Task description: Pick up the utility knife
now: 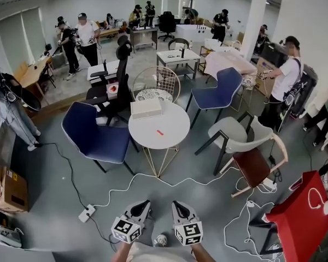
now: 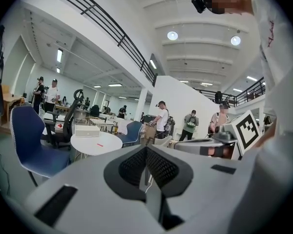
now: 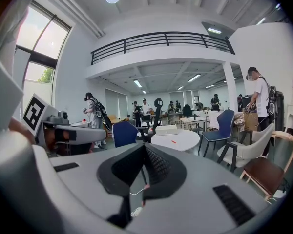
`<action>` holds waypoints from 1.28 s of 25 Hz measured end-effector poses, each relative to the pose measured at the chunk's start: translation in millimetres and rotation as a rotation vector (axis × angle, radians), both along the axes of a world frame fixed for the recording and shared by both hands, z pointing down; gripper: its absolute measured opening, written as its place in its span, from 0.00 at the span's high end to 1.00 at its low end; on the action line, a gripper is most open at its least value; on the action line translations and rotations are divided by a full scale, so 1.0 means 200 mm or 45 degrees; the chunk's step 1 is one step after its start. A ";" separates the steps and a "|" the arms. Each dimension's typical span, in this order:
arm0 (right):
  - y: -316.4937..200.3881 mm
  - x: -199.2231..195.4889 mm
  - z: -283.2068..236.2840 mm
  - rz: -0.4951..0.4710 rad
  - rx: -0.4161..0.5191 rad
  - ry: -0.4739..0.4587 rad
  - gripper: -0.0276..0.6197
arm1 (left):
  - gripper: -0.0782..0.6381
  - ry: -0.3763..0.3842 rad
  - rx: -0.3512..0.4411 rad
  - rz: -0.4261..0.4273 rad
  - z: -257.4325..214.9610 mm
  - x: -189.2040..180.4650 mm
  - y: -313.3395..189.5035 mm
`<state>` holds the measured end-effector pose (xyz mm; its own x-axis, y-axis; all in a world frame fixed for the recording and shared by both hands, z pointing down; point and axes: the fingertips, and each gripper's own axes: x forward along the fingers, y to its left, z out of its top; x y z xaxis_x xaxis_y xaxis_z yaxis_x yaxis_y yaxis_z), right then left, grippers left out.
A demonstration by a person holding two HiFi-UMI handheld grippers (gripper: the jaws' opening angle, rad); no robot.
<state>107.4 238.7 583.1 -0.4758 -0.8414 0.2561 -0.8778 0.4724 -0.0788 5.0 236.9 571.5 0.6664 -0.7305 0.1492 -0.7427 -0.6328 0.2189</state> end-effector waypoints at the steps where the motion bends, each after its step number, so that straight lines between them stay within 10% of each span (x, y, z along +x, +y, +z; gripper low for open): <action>1: -0.02 0.01 0.00 0.003 0.001 0.003 0.93 | 0.87 0.005 0.000 0.005 0.00 0.01 -0.02; 32: -1.27 -0.29 -0.01 -0.005 -0.054 0.071 0.93 | 0.87 0.088 -0.045 0.011 0.01 -0.29 -1.29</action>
